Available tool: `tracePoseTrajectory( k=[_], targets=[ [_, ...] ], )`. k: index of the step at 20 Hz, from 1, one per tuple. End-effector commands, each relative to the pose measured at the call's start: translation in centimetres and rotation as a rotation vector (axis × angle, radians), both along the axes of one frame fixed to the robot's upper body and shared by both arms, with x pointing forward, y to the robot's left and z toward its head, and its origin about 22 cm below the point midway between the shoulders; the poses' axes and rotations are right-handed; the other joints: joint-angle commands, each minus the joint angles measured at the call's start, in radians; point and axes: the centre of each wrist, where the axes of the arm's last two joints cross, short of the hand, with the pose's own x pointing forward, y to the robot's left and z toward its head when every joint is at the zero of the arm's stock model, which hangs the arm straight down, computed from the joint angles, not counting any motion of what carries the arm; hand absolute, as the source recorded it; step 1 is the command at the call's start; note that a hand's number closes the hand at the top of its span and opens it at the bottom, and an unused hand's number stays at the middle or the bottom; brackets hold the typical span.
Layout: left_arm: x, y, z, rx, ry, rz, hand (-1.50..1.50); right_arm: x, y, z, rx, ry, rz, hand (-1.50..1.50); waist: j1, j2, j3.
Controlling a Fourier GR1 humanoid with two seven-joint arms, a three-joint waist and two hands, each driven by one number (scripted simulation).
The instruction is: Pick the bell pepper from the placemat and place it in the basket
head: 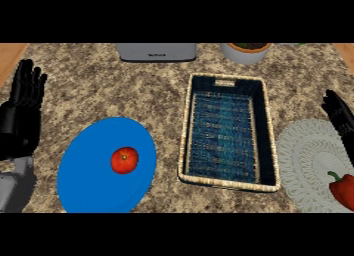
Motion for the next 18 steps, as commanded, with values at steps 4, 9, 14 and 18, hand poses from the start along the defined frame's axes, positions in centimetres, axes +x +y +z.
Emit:
tracePoseTrajectory(
  k=[4,9,14,18],
  targets=[
    [-1.0,2.0,-1.5,0.05,0.179,0.045,0.0,-1.9,-10.6,1.3,-0.036,-0.065,-0.055,1.5,-0.01,0.014,-0.022],
    [-0.7,0.8,-3.1,0.012,0.336,0.04,0.0,-1.9,-8.0,-0.1,0.135,-0.38,0.129,1.5,-0.024,0.011,-0.021],
    [-1.0,0.7,-3.2,0.02,0.358,0.03,0.0,-2.8,-6.6,-0.9,-0.143,-0.337,-0.279,-1.5,-0.025,0.007,-0.026],
    [-0.1,1.4,-2.1,0.005,0.362,0.035,0.0,-3.5,-9.2,3.5,-0.331,-0.295,-0.425,-1.5,-0.032,0.007,-0.027]
  ],
)
